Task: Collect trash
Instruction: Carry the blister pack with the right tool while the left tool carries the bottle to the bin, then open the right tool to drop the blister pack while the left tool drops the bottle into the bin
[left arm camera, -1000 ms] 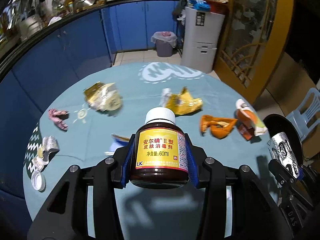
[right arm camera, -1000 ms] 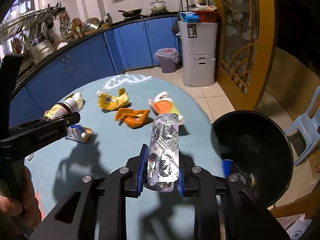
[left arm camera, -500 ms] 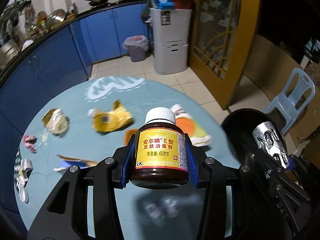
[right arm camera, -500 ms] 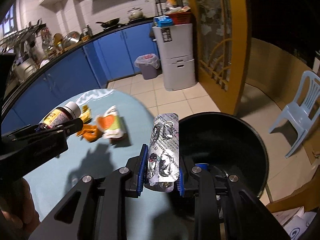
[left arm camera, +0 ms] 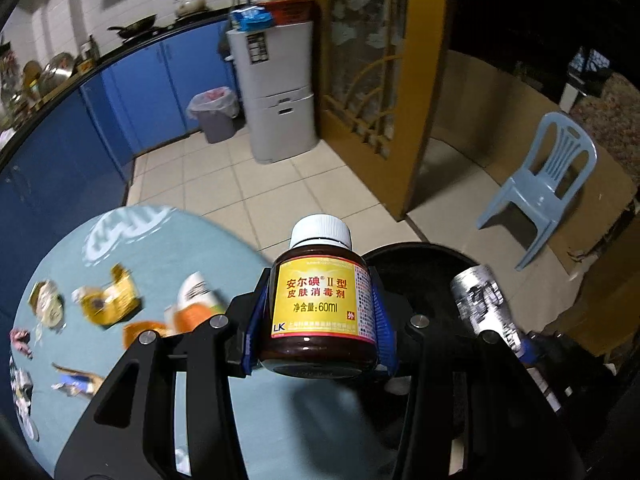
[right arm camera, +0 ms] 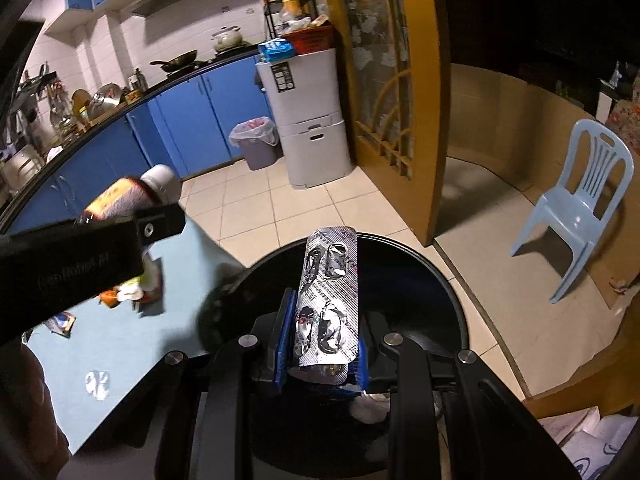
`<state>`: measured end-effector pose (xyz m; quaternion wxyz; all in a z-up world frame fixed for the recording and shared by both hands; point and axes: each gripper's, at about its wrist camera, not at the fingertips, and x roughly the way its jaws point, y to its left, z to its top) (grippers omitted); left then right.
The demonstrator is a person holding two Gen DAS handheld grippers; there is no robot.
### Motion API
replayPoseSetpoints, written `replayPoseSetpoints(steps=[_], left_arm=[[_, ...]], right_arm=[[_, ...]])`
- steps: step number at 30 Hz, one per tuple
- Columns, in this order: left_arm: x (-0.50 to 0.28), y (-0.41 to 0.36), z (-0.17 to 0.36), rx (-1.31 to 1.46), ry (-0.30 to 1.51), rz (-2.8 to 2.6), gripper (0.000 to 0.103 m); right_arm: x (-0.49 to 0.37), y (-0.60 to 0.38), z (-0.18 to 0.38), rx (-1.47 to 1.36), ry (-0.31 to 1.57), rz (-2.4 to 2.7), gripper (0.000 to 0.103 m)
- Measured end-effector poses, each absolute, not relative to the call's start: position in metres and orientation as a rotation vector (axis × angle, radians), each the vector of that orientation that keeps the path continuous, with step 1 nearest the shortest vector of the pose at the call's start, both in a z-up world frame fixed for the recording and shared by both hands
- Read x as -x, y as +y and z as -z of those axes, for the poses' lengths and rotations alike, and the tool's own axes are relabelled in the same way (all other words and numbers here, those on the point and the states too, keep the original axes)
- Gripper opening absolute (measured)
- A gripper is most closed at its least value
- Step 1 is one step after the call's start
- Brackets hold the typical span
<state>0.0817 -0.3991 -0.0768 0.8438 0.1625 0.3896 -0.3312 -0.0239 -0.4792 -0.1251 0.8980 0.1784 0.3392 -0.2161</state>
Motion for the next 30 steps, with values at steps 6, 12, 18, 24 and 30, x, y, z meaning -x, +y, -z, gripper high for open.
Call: replayPoseSetpoints(steps=[6, 12, 18, 24, 30], left_arm=[[-0.074, -0.435, 0.087, -0.360, 0.857, 0.749, 0.048], [-0.070, -0.447, 0.083, -0.334, 0.814, 0.762, 0.098], [-0.074, -0.447, 0.084, -0.352, 0.815, 0.746, 0.100], [-0.087, -0.429, 0.088, -0.326, 0.839, 0.675, 0.100], [-0.102, -0.402, 0.089, -0.287, 0.869, 0.626, 0.100]], right_arm=[[0.031, -0.498, 0.134, -0.401, 0.707, 0.464, 0.025], [0.032, -0.510, 0.141, -0.426, 0.721, 0.469, 0.026], [0.030, -0.519, 0.149, -0.465, 0.741, 0.470, 0.026], [0.022, -0.520, 0.154, -0.491, 0.768, 0.448, 0.067], [0.019, -0.514, 0.151, -0.481, 0.747, 0.425, 0.096]])
